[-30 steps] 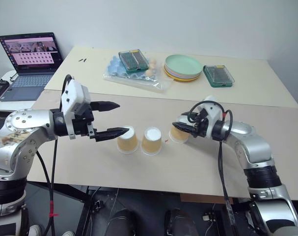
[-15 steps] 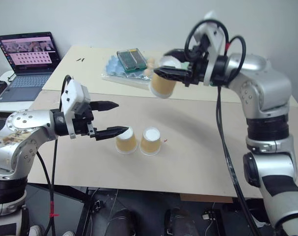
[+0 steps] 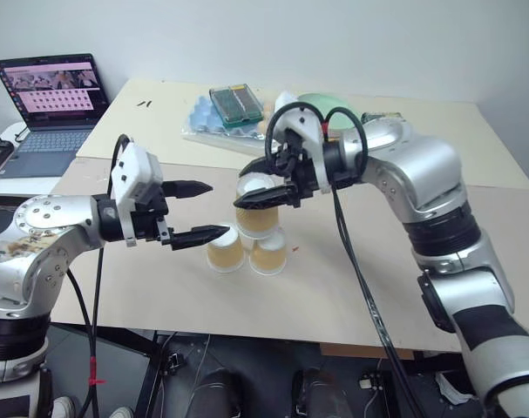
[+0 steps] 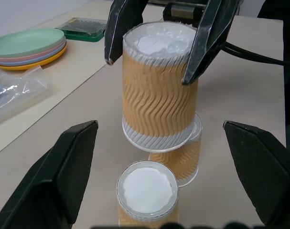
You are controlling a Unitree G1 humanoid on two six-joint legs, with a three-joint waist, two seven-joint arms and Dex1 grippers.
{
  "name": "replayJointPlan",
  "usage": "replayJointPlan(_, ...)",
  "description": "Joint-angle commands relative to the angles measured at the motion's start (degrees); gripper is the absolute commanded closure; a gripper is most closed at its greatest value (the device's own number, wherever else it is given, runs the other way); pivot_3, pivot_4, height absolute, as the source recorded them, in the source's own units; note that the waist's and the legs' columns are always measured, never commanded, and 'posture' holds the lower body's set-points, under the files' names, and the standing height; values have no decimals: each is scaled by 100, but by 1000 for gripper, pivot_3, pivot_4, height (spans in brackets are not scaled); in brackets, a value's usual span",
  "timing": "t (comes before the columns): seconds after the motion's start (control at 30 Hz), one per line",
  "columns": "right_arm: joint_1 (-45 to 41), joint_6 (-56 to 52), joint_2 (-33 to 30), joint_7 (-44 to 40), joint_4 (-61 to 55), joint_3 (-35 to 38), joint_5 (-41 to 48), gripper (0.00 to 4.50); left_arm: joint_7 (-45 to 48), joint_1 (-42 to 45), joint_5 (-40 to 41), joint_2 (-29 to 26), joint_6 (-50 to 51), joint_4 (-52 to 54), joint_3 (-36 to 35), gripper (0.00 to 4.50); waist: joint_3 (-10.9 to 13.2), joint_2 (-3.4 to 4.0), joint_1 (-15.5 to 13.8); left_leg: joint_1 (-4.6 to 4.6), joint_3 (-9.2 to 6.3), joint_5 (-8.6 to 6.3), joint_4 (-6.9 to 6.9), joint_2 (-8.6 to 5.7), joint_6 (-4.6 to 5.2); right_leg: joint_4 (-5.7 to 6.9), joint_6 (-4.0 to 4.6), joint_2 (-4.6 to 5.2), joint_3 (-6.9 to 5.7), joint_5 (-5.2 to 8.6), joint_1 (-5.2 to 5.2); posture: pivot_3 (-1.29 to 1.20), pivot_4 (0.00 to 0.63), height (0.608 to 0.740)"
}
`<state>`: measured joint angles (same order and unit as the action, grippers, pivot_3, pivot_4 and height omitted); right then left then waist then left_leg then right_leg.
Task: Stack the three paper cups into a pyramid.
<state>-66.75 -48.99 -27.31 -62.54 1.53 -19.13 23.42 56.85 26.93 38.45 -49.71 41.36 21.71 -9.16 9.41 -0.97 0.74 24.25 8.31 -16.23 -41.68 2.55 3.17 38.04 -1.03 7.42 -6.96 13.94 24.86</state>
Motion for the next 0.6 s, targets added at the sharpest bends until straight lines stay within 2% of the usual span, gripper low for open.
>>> replayJointPlan(0.03,26,226,81,-10,23,48,-101,1872,-27,9,48,-46,-115,167,-119,0,0,0,-1,1,1,0,0,0,0,0,0,0,0,0,1,0,150,706)
replayJointPlan(0.2,169,322,212,54,120,-7,-228,1872,-32,-12,43,-74,-111,184,-139,0,0,0,2,3,3,0,0,0,-1,2,0,0,1,0,5,0,150,706)
replayJointPlan(0.27,210,337,239,79,117,18,-260,860,-32,0,43,-76,-111,175,-137,0,0,0,5,1,3,0,0,0,-1,3,0,0,2,0,4,0,150,706)
replayJointPlan(0.37,229,380,246,116,99,79,-285,75,-34,11,39,-79,-109,170,-133,0,0,0,4,2,3,0,-1,0,-1,4,0,0,2,0,5,0,150,706)
replayJointPlan(0.6,-211,22,-96,-99,-7,1165,497,75,-89,-16,49,-56,-103,165,-184,0,0,-1,-13,12,3,1,-2,-2,-1,2,0,0,1,0,12,0,150,706)
